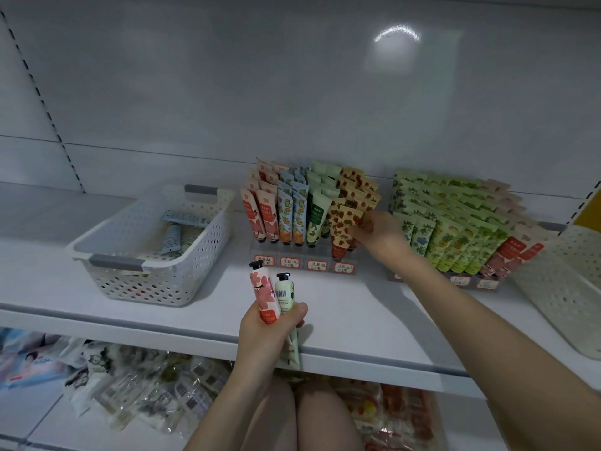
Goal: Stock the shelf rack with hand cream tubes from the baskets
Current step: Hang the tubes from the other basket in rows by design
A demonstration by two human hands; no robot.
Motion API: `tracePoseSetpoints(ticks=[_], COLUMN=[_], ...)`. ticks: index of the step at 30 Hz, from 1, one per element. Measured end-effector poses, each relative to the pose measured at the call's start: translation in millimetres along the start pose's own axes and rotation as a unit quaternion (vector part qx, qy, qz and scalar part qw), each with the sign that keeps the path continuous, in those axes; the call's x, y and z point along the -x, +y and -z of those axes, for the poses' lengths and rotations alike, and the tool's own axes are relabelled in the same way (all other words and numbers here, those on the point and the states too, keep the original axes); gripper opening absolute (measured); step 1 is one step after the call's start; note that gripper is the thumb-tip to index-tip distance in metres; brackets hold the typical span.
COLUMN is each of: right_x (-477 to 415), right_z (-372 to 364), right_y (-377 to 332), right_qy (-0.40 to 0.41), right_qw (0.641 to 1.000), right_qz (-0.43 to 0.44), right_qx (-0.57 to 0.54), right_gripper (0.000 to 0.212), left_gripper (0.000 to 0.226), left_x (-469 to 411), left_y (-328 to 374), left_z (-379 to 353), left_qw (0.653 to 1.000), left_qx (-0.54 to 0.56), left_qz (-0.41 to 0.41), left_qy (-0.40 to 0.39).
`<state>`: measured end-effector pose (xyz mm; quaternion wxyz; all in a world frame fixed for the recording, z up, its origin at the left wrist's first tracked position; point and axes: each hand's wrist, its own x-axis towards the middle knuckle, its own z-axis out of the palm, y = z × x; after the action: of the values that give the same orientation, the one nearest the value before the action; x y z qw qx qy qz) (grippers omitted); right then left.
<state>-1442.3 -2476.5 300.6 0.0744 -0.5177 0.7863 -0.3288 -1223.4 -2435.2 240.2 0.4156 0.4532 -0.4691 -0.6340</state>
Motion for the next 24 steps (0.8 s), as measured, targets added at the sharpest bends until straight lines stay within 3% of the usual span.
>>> tracePoseSetpoints(ticks=[5, 10, 14, 19, 24], right_x=[-7, -17, -20, -19, -22], right_z=[14, 21, 19, 23, 25], right_y=[-12, -27, -27, -28, -30], right_qy=[0.03, -0.02, -0.043, 0.007, 0.001], right_qw=[0.999, 0.985, 0.975, 0.979, 0.982], right_qz=[0.04, 0.128, 0.136, 0.136, 0.122], right_qx=[-0.011, 0.11, 0.171, 0.152, 0.143], right_gripper=[0.033, 0.042, 0.038, 0.022, 0.02], left_gripper=[0.01, 0.011, 0.011, 0.01, 0.01], left_x=[0, 0, -1, -2, -1], left_y=[1, 3, 3, 1, 1], left_z=[0, 2, 4, 6, 5], left_qw=[1.0, 1.0, 1.0, 1.0, 1.0], left_qx=[-0.005, -0.003, -0.004, -0.002, -0.003], left_qz=[-0.003, -0.004, -0.006, -0.005, -0.004], left_qy=[-0.002, -0.002, 0.001, 0.004, 0.0])
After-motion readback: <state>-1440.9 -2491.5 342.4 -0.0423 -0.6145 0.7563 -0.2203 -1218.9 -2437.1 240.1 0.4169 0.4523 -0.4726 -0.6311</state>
